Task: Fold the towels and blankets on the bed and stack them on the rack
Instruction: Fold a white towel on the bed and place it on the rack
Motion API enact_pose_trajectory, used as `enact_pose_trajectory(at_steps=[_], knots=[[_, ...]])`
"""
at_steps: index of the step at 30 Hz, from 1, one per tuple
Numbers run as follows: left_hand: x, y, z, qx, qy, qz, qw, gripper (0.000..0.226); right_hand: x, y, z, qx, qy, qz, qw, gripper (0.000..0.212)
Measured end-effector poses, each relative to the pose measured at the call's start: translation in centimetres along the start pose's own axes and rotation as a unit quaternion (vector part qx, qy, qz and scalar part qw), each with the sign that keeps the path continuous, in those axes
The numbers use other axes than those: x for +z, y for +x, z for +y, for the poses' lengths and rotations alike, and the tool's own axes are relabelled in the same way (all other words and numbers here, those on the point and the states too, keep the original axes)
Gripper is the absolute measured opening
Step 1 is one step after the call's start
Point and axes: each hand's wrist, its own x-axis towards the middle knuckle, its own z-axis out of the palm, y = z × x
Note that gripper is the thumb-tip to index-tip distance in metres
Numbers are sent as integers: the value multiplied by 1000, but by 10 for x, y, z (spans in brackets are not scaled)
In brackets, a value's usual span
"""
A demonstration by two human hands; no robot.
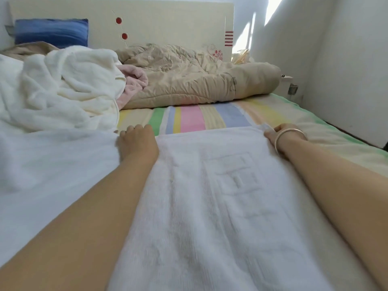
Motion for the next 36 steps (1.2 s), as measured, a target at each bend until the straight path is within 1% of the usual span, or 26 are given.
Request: enact_pose_trajectory(at_steps=[2,4,6,8,11,13,18,20,24,27,29,32,36], knots=[[-1,1,-1,4,-1,15,1000,29,3,-6,2,-6,2,32,999,29],[-1,2,0,10,9,33,999,29,4,-8,2,-18,-6,56,998,28],[2,4,0,17,22,47,999,29,3,-5,1,-30,-17,60,998,28],[2,10,0,26,25,56,998,29,-1,1,-1,-30,-23,51,998,33],[7,13,-1,34,31,58,997,30,-1,5,1,-17,-26,51,998,50],[7,14,-1,36,31,50,998,32,-2,6,3,-19,-21,56,998,53],[9,11,-2,32,36,48,998,33,0,3,7,-45,-2,56,997,45],[7,12,-2,36,34,57,997,34,0,2,5,-51,-10,68,996,43],[6,14,-3,36,36,59,997,34,3,3,2,-47,-35,102,993,48],[7,13,-3,39,30,61,997,33,7,6,1,-53,-44,122,990,39],[7,11,-4,40,21,64,997,32,8,7,2,-51,-47,124,990,39],[4,9,-3,42,-5,79,996,35,6,8,2,-40,-40,110,992,51],[2,9,-2,71,-42,120,989,36,4,10,4,-33,-28,90,995,49]])
